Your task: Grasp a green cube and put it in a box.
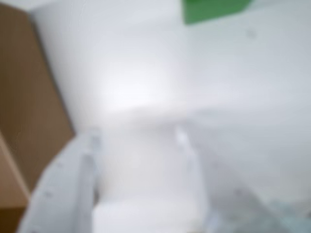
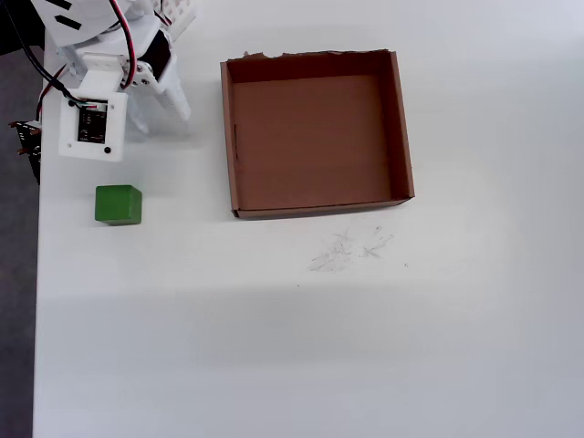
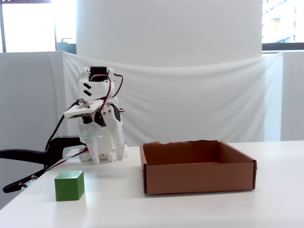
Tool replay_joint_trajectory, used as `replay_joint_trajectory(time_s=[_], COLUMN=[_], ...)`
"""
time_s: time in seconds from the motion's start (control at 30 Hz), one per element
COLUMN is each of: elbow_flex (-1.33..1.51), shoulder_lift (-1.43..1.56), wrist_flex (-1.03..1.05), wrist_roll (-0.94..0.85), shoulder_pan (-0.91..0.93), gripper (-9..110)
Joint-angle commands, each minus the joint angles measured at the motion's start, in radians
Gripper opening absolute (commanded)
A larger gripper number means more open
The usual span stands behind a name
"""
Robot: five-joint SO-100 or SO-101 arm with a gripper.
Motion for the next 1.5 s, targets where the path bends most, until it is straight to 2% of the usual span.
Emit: replay_joint_trajectory(time_s=[0.0, 1.47], elbow_flex=[-0.005, -0.005], shoulder_lift=[0.000, 0.000], wrist_flex=[0.000, 0.000], wrist_roll=[0.038, 0.040], shoulder_pan=[-0.011, -0.043], gripper=[21, 22])
